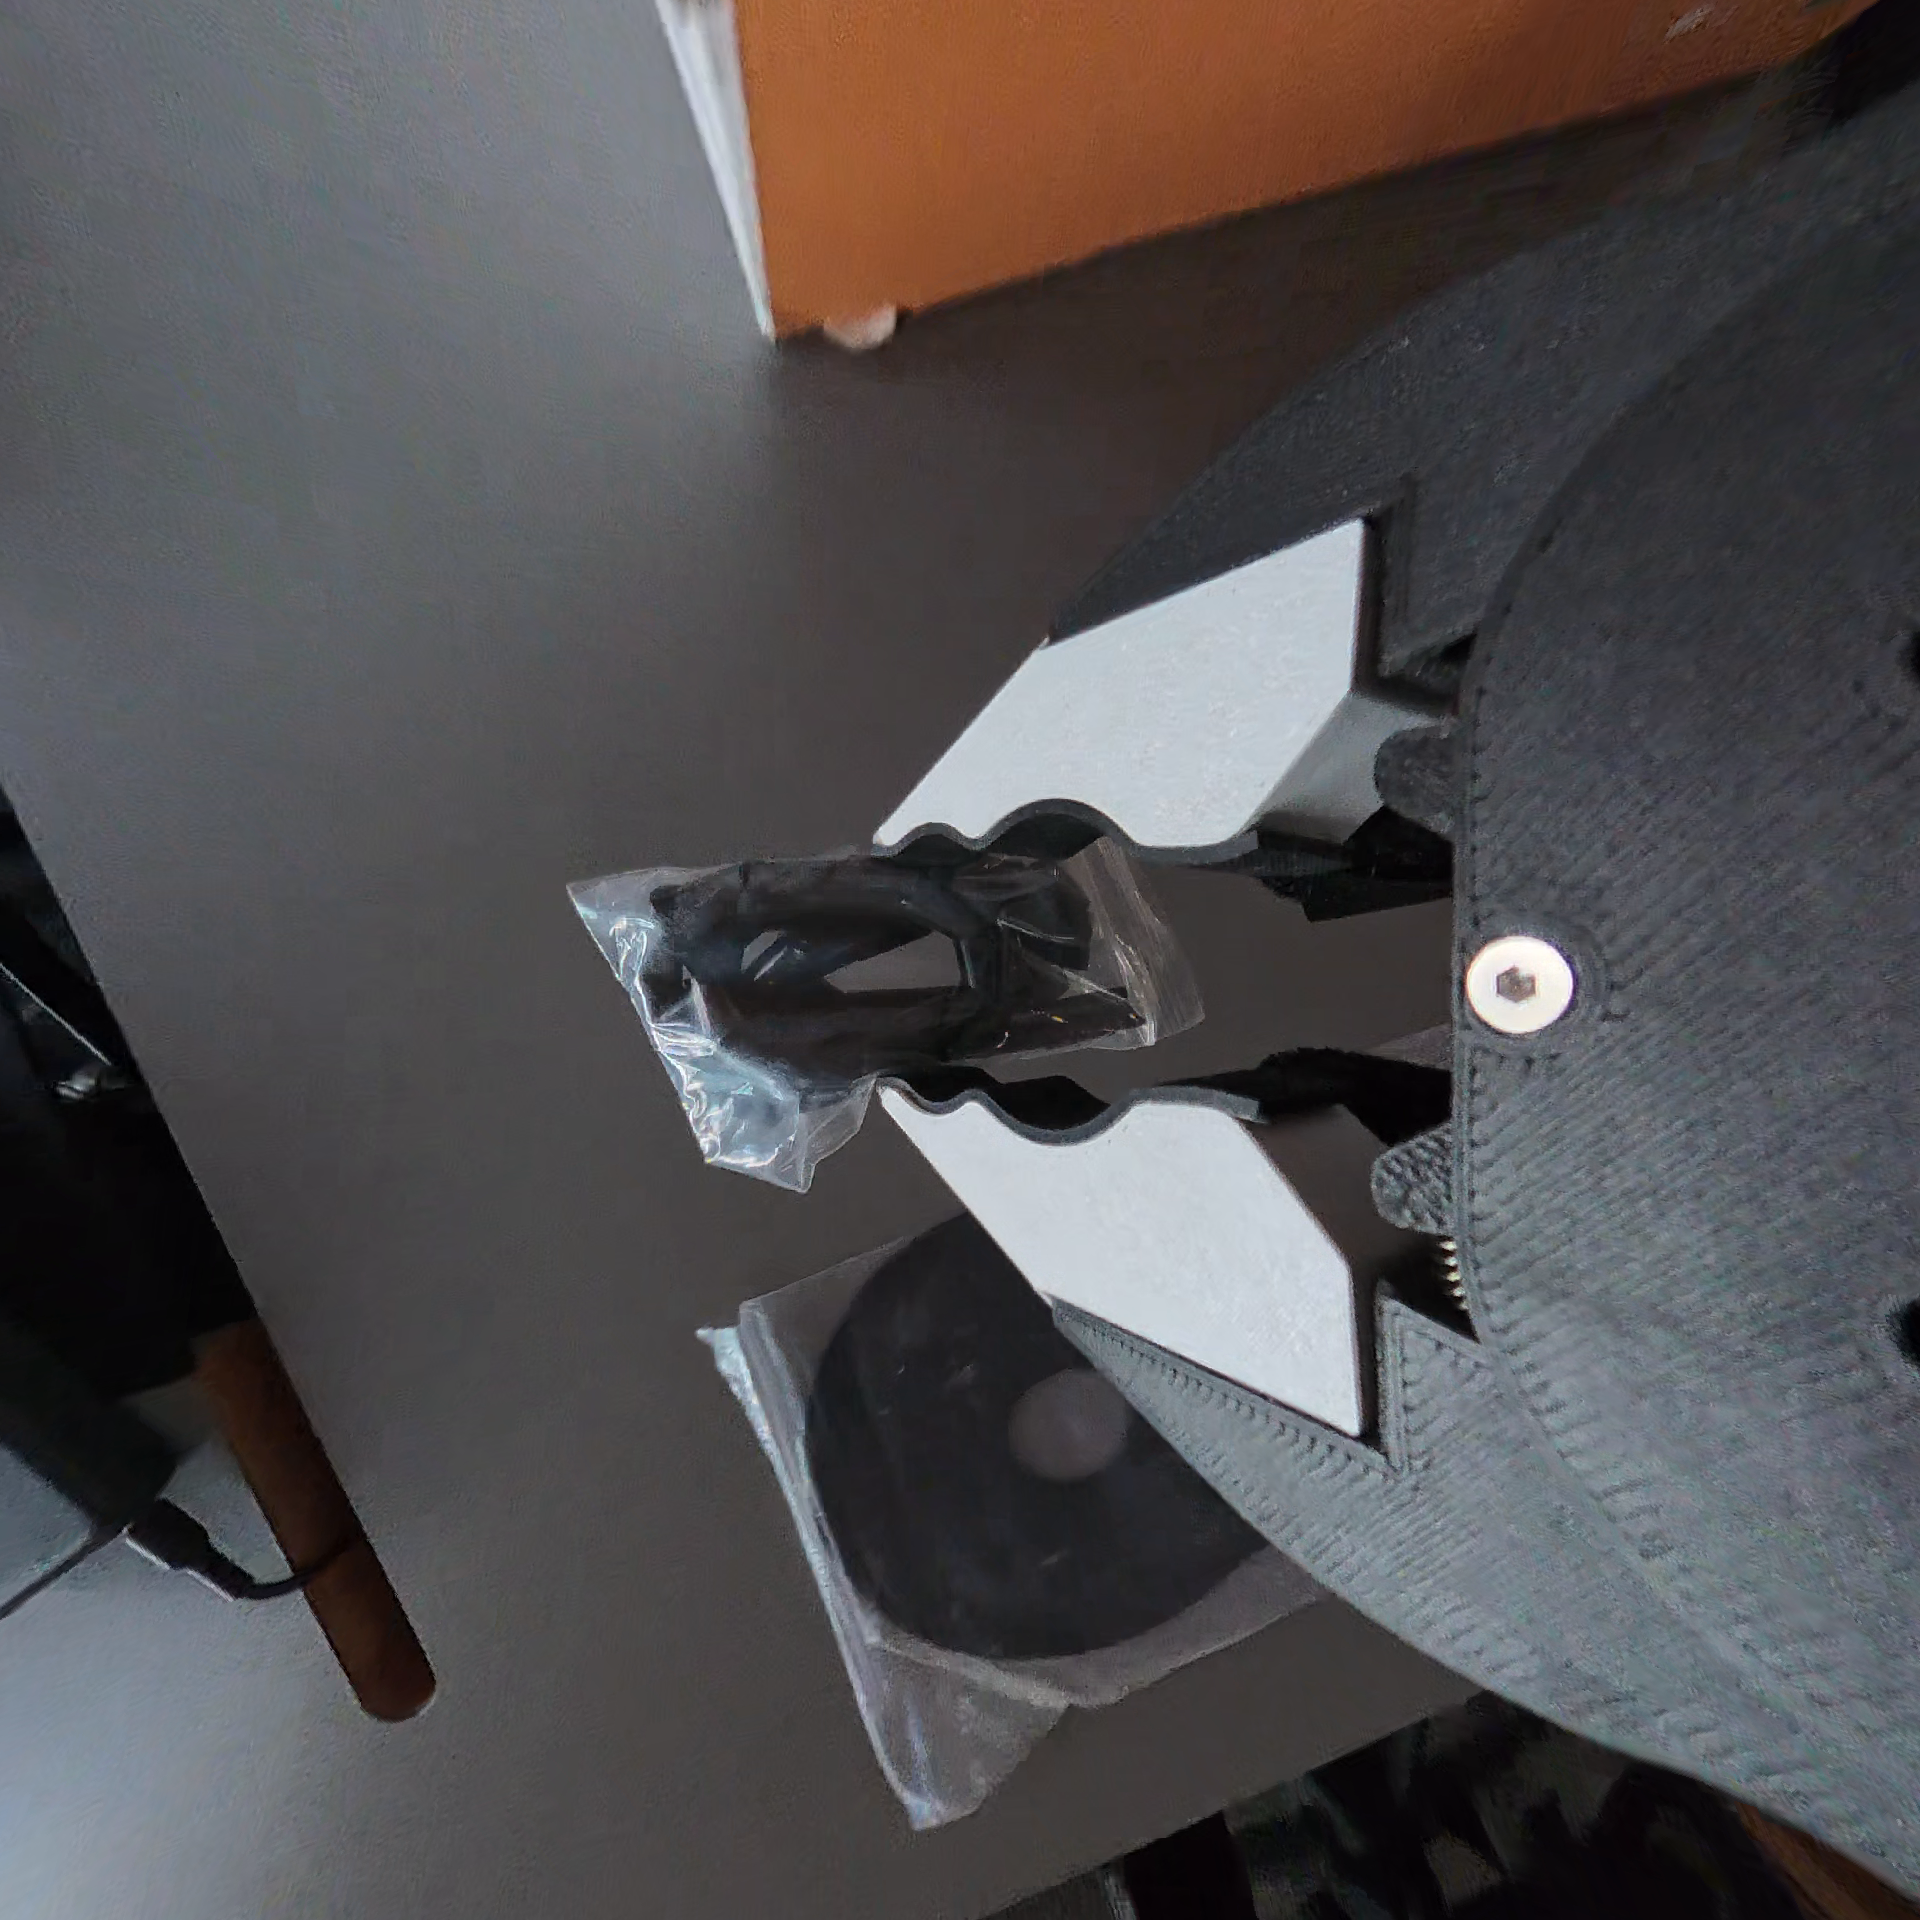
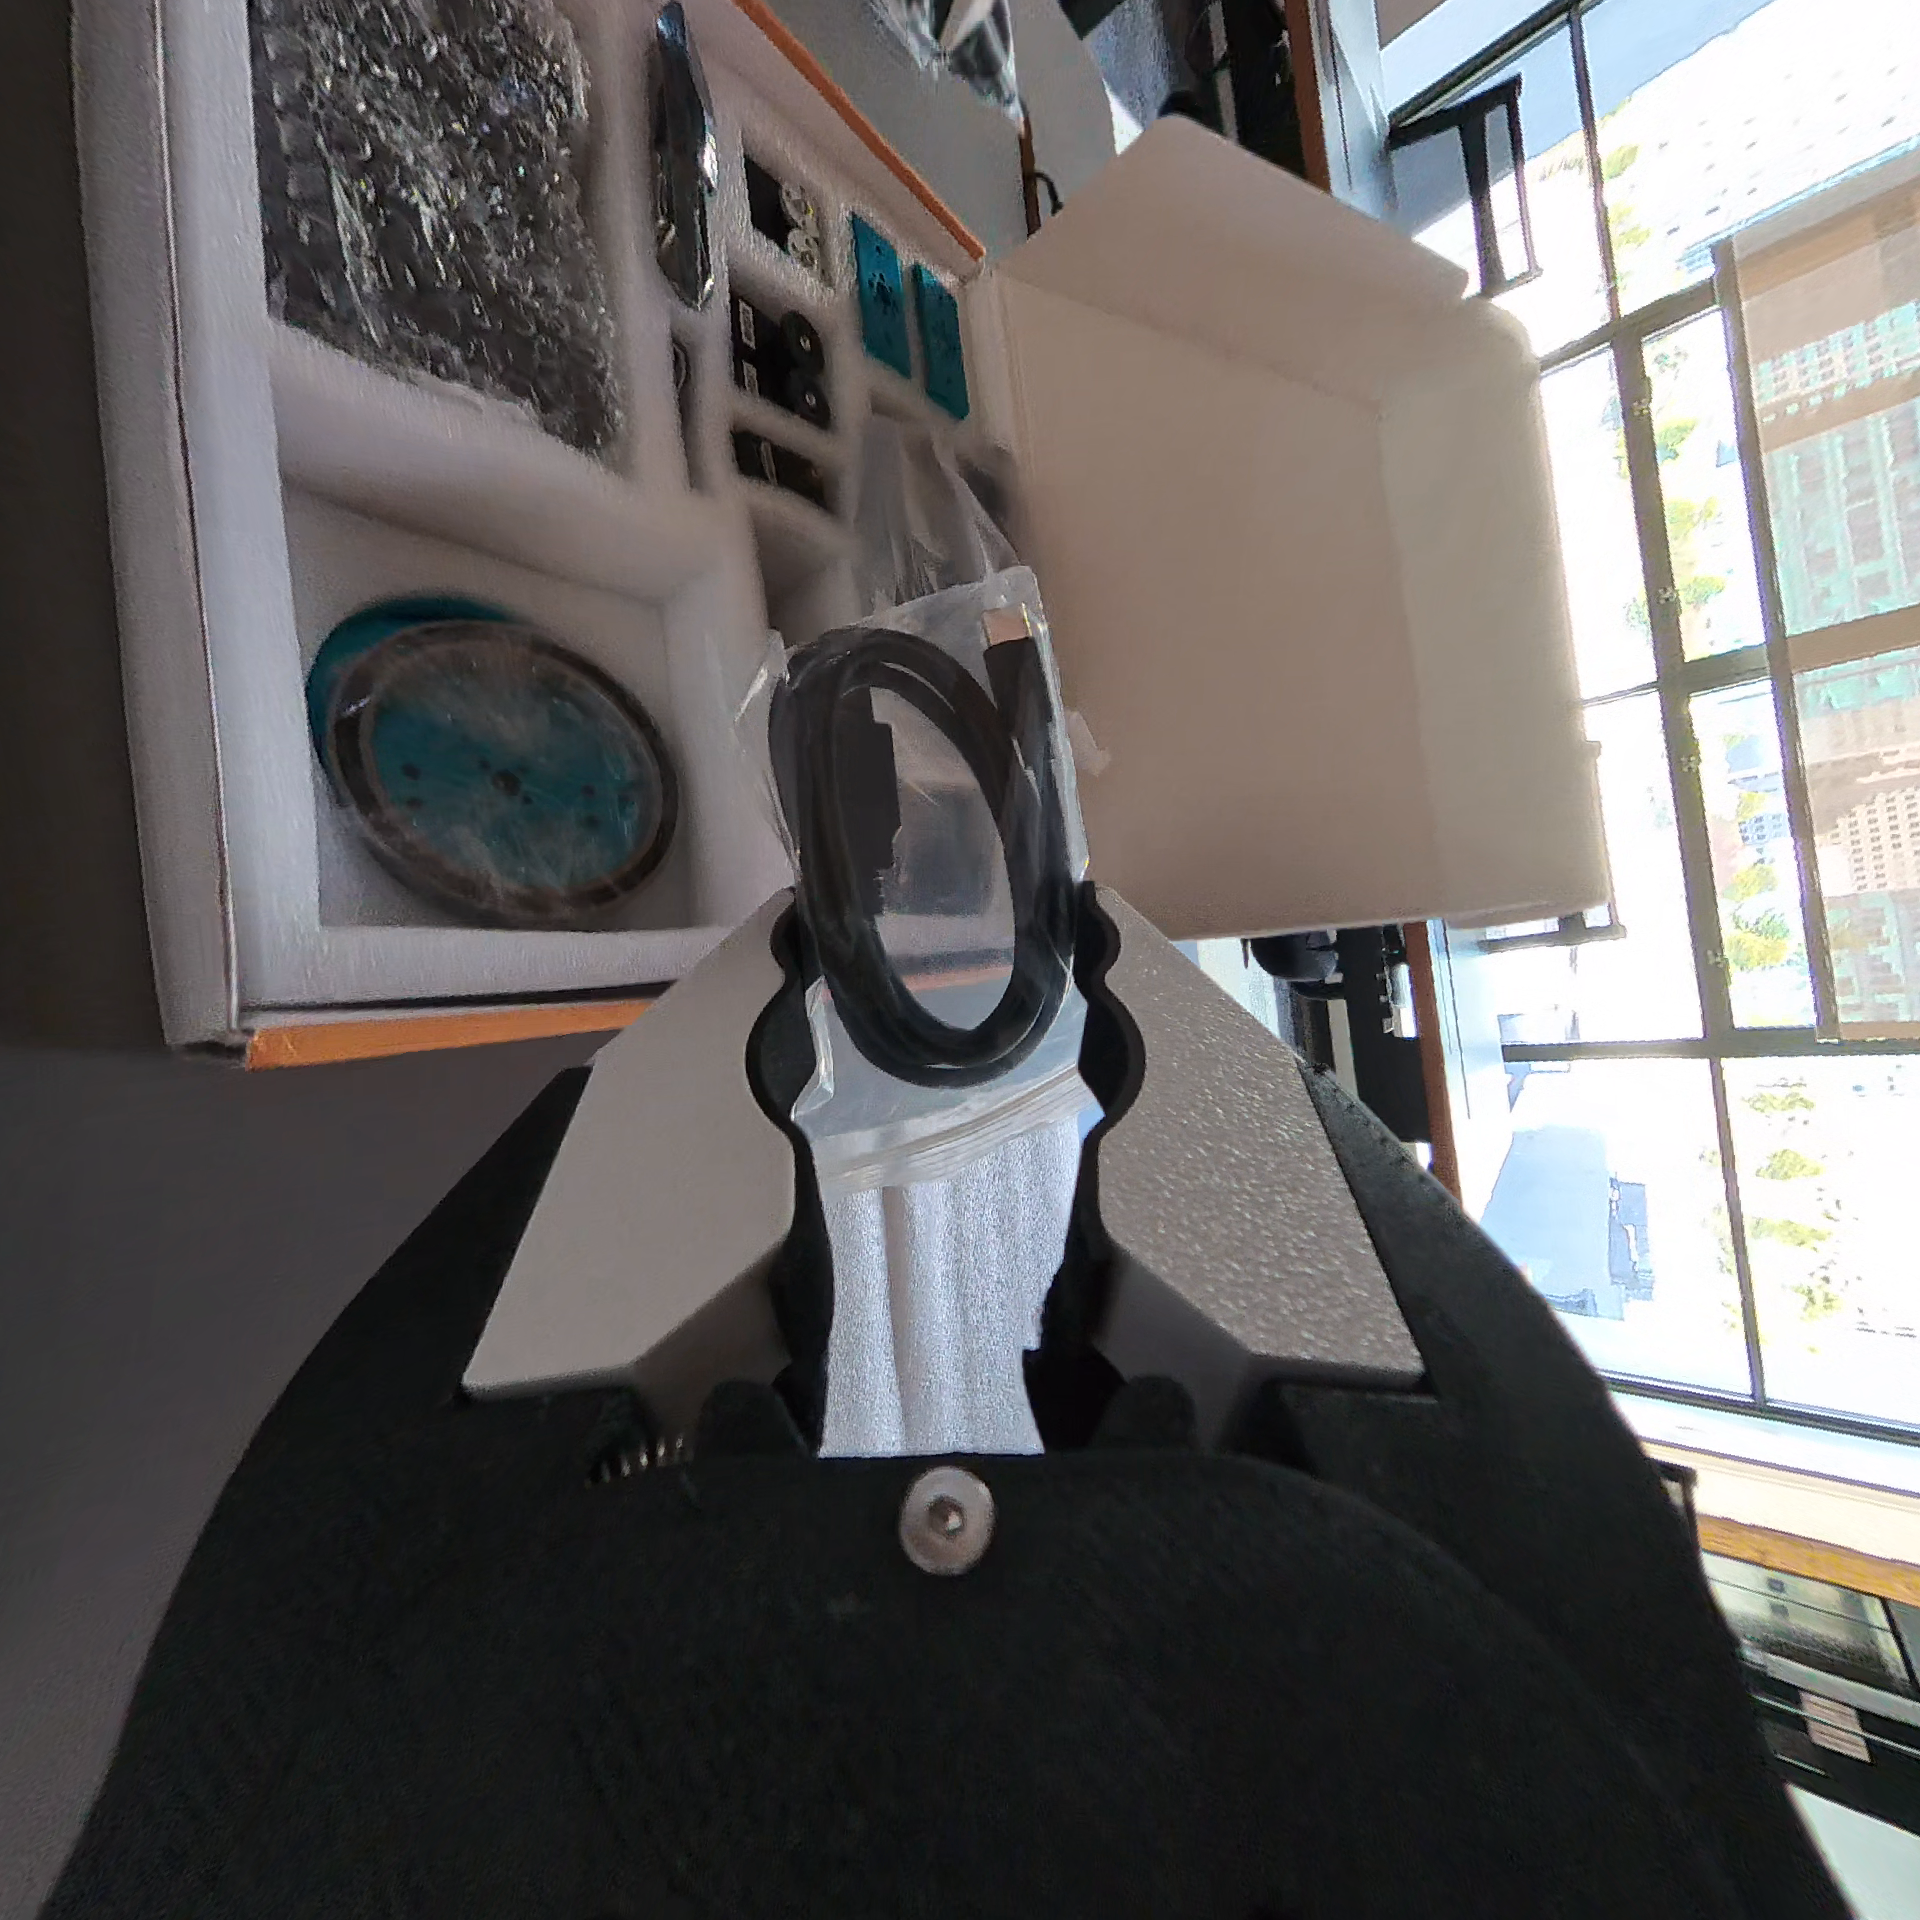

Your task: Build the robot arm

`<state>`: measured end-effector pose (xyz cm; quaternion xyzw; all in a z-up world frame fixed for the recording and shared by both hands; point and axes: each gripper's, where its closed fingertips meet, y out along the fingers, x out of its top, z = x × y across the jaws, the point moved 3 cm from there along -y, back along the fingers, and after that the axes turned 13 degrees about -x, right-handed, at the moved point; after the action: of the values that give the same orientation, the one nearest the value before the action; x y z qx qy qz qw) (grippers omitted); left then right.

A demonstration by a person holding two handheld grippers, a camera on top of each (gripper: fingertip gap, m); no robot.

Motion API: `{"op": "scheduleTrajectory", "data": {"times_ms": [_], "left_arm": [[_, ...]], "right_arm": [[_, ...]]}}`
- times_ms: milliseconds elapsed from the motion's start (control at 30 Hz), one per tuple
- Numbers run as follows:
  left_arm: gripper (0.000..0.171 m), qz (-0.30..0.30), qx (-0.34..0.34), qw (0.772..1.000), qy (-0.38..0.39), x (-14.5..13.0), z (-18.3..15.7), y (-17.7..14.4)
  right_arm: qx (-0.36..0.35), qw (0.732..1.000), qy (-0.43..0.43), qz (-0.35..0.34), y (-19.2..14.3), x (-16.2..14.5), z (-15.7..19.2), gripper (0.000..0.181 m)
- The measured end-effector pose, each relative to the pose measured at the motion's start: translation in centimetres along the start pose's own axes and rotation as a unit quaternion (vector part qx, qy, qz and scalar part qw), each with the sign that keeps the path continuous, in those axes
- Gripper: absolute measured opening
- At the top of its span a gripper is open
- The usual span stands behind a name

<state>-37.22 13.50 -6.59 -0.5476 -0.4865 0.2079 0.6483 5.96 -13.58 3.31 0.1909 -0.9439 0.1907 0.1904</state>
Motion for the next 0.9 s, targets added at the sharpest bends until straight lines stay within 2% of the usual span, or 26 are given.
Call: {"op": "scheduleTrajectory", "data": {"times_ms": [133, 233, 433, 500, 533, 567, 633, 700, 767, 800, 867, 900], "left_arm": [[0.040, 0.036, 0.005, 0.999, 0.033, 1.3, 1.7, 3.4], [0.041, 0.075, 0.010, 0.996, 0.036, 1.0, 2.4, 4.9], [0.045, 0.076, -0.007, 0.997, 0.006, 0.7, 2.9, 6.5], [0.051, 0.072, -0.008, 0.997, -0.012, 0.7, 3.2, 6.5], [0.067, 0.068, -0.014, 0.997, -0.017, 0.7, 3.2, 6.2], [0.075, 0.059, -0.016, 0.998, -0.021, 0.8, 3.3, 5.4], [0.078, -0.010, -0.033, 0.999, -0.021, 1.4, 2.9, 2.1], [0.071, -0.115, -0.097, 0.989, -0.001, 1.4, -0.3, -3.2], [0.064, -0.235, -0.200, 0.949, 0.065, -0.1, -7.1, -9.2], [0.067, -0.272, -0.222, 0.930, 0.111, -1.7, -10.7, -11.6], [0.081, -0.322, -0.184, 0.905, 0.208, -4.9, -16.7, -14.2], [0.078, -0.344, -0.143, 0.891, 0.258, -6.3, -19.2, -14.9]], "right_arm": [[0.002, 1.000, -0.019, 0.015, 0.0, 1.6, 0.1, 0.048], [0.006, 0.999, -0.026, 0.024, -0.2, 2.0, 0.3, 0.048], [0.019, 0.999, -0.029, 0.034, 0.2, 2.1, 1.0, 0.048], [0.023, 0.999, -0.030, 0.031, 0.6, 2.2, 1.3, 0.048], [0.028, 0.999, -0.027, 0.025, 0.9, 2.5, 1.5, 0.048], [0.032, 0.999, -0.026, 0.017, 1.2, 2.9, 1.8, 0.048], [0.030, 0.999, -0.027, -0.004, 2.2, 4.0, 2.0, 0.048], [0.033, 0.998, -0.042, -0.034, 3.7, 5.9, 2.4, 0.047], [0.032, 0.996, -0.070, -0.051, 6.0, 7.9, 2.7, 0.047], [0.035, 0.994, -0.084, -0.057, 7.2, 8.9, 2.9, 0.047], [0.044, 0.992, -0.095, -0.073, 9.7, 10.9, 3.3, 0.047], [0.052, 0.991, -0.094, -0.083, 10.8, 12.0, 3.6, 0.047]]}}
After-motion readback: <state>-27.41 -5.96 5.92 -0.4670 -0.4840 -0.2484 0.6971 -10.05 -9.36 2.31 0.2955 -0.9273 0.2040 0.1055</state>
